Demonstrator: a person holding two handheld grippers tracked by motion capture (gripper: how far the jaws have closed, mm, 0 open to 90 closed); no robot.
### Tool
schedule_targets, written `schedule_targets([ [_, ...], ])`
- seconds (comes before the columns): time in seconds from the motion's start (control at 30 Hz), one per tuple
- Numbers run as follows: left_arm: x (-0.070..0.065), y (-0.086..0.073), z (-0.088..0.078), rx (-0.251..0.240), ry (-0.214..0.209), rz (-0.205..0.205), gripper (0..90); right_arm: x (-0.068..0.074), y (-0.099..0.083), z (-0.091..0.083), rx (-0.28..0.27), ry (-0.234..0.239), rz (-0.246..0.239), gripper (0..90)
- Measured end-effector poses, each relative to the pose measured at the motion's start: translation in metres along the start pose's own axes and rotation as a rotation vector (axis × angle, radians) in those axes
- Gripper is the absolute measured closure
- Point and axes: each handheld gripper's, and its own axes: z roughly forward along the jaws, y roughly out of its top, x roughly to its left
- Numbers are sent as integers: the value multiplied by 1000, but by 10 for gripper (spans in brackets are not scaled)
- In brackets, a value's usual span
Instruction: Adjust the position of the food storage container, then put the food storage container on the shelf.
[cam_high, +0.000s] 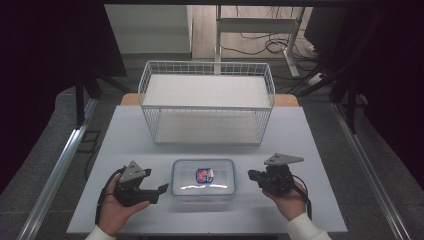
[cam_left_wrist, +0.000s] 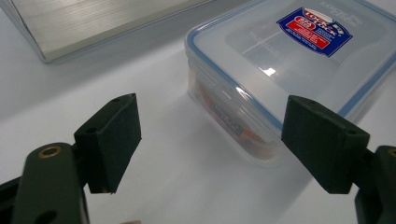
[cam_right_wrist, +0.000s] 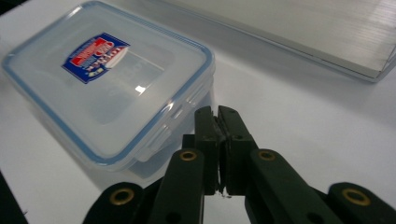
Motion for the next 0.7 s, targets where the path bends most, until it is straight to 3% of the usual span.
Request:
schedule_targets([
  [0.07,0,0,1,4,1,1,202,-1,-2,-2,-38,55,4,677],
  [0.13,0,0,1,4,0,1,202,-2,-2,-3,-70,69,23,520],
  [0.17,0,0,1,5,1,0,202,-2,-2,-3,-70,69,23,520],
  [0.27,2,1,0,-6,-23,-31,203,-5,0,-2,-91,168,64,390],
  [0.5,4,2,-3,-20,-48,-68,202,-3,-1,-4,-130,168,83,258],
  [0.6,3,3,-3,-18,-56,-81,195,-2,-1,-4,-138,136,107,172],
  [0.7,2,5,-2,-13,-57,-84,184,-1,-2,-2,-125,147,116,172],
])
